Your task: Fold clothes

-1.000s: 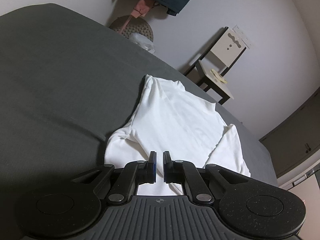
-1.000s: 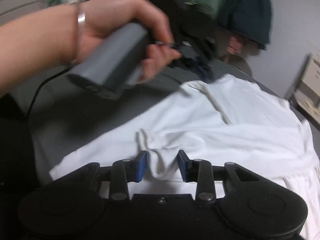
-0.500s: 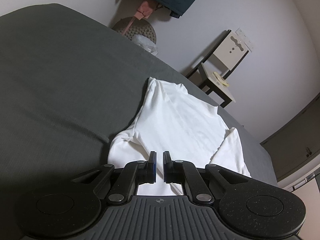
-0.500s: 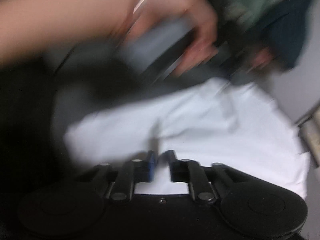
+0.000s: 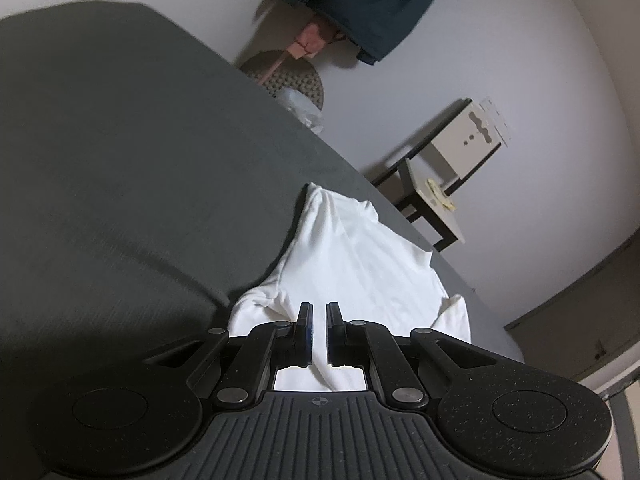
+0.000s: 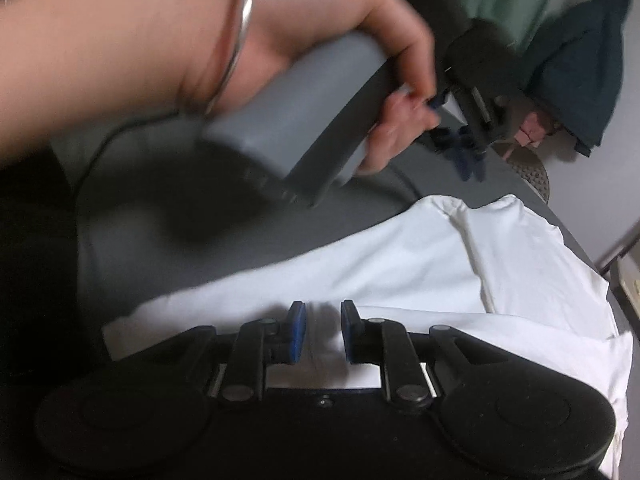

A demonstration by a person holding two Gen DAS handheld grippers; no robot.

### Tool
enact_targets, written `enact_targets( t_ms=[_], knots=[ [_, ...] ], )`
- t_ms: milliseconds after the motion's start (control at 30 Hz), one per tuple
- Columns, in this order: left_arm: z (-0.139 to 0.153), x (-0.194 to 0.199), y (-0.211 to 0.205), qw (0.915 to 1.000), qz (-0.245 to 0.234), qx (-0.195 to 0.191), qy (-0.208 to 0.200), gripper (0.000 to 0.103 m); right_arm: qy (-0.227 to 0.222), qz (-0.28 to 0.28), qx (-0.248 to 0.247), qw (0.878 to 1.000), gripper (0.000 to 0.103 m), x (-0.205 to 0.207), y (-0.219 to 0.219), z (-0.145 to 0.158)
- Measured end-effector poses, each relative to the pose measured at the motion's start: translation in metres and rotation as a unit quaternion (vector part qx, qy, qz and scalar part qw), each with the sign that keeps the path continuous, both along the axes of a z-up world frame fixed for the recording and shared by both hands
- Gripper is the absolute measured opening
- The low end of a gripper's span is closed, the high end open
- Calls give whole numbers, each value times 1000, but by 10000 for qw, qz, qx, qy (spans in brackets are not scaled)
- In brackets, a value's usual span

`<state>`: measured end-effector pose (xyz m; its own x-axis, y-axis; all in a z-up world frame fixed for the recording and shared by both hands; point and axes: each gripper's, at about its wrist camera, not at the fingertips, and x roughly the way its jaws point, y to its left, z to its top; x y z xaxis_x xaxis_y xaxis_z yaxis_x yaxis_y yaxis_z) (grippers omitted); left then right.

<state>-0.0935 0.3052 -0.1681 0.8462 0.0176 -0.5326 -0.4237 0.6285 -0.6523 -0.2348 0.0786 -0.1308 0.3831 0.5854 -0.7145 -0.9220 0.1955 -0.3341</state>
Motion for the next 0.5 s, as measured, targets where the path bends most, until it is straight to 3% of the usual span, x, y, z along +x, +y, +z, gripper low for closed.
enact_targets(
  t_ms=[100, 167, 267, 367, 500],
  knots=[
    [-2, 2, -1, 10000, 11, -39, 13, 4, -112, -122, -20, 9999, 9, -2, 2, -9],
    [-3, 4, -1, 10000, 10, -52, -9, 4, 55, -270, 185, 9994, 6, 1, 0, -8],
    [-3, 6, -1, 10000, 38, -79, -48, 4, 412, -492, 951, 9934, 6, 9, -11, 2],
    [-2, 4, 0, 9997, 175, -113, -160, 4, 1103, -796, 1920, 9719, 2, 18, -26, 15],
    [-2, 3, 2, 9989, 310, -171, -318, 4, 1421, -901, 1844, 9684, 2, 21, -9, -1]
  ],
)
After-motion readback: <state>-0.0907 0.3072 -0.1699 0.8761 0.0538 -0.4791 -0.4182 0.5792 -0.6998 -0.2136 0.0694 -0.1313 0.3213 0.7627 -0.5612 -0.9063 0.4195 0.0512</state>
